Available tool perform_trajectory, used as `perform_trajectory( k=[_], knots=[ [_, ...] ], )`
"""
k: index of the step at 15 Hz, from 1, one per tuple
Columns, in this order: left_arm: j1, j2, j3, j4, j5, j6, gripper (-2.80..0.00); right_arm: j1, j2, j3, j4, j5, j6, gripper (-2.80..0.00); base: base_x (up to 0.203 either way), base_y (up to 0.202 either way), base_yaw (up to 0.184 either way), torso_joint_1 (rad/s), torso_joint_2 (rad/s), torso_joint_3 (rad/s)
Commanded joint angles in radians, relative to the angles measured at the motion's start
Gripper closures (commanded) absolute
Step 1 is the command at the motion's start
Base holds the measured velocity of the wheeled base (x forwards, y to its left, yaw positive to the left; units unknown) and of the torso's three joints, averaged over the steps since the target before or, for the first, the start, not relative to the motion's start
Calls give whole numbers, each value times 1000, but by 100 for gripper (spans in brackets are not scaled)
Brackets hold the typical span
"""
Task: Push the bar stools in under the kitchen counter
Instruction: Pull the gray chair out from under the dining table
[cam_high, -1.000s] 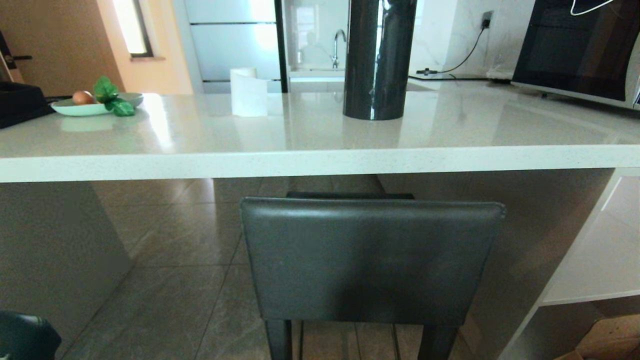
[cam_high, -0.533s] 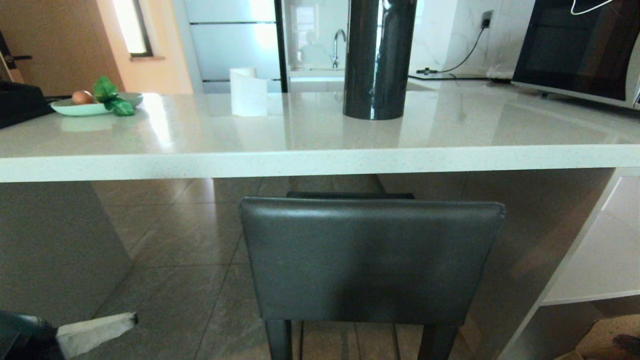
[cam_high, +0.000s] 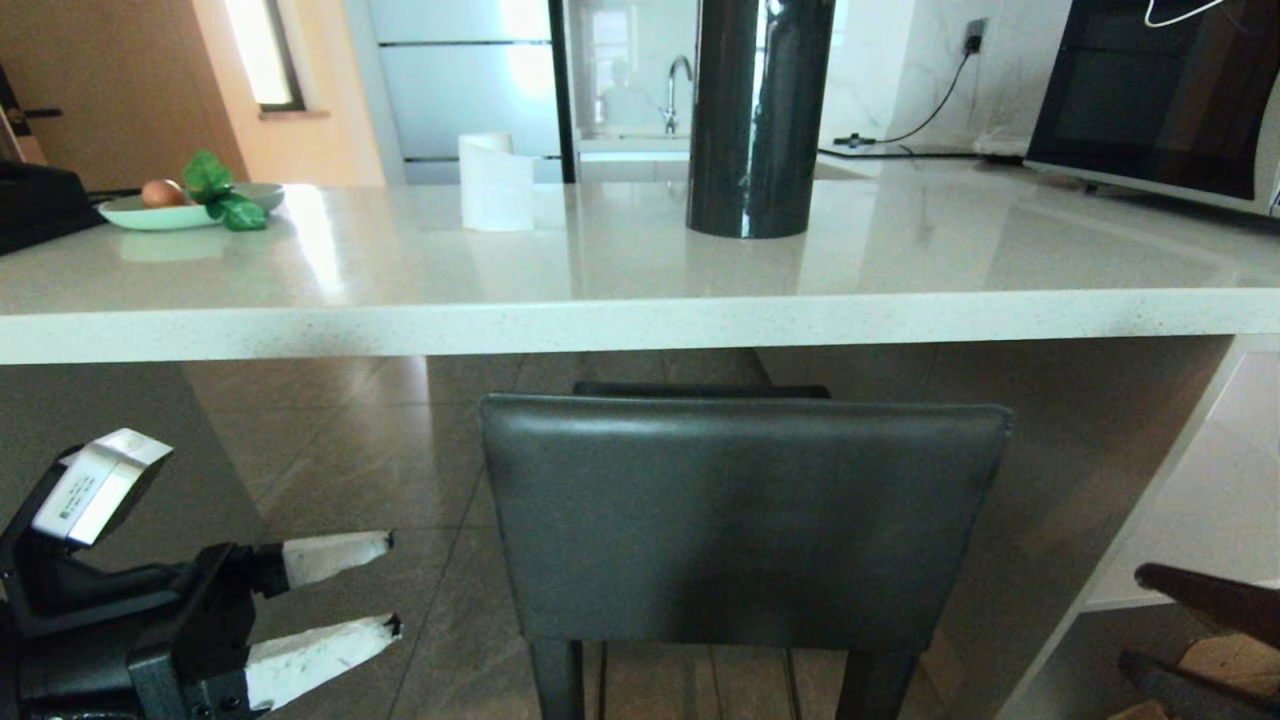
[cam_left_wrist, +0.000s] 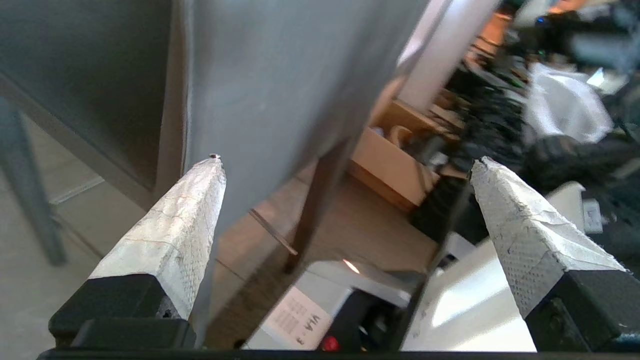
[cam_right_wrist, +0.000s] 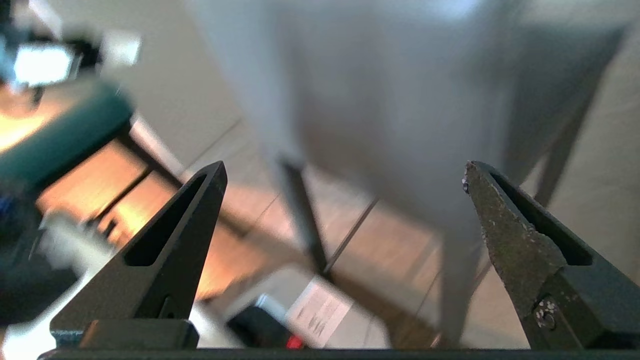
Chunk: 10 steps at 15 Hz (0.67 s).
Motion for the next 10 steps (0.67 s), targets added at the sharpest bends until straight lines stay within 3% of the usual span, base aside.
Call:
perform_trajectory(
  k=[1,4,6,8,10],
  knots=[
    [90,31,17,-10,-94,-2,-280,-150,70,-81,8,80,-6,-280,0,0,0,0,0,0],
    [149,18,13,-12,-153,0,-280,-451,113,-167,33,304,-26,-280,0,0,0,0,0,0],
    [147,18,19,-10,-181,-2,-280,-639,139,-206,41,560,-38,-280,0,0,0,0,0,0],
    [147,37,12,-11,-198,0,-280,-724,162,-203,45,825,-44,-280,0,0,0,0,0,0],
    [143,60,-9,-12,-199,0,-280,-754,178,-146,43,972,-51,-280,0,0,0,0,0,0]
  ],
)
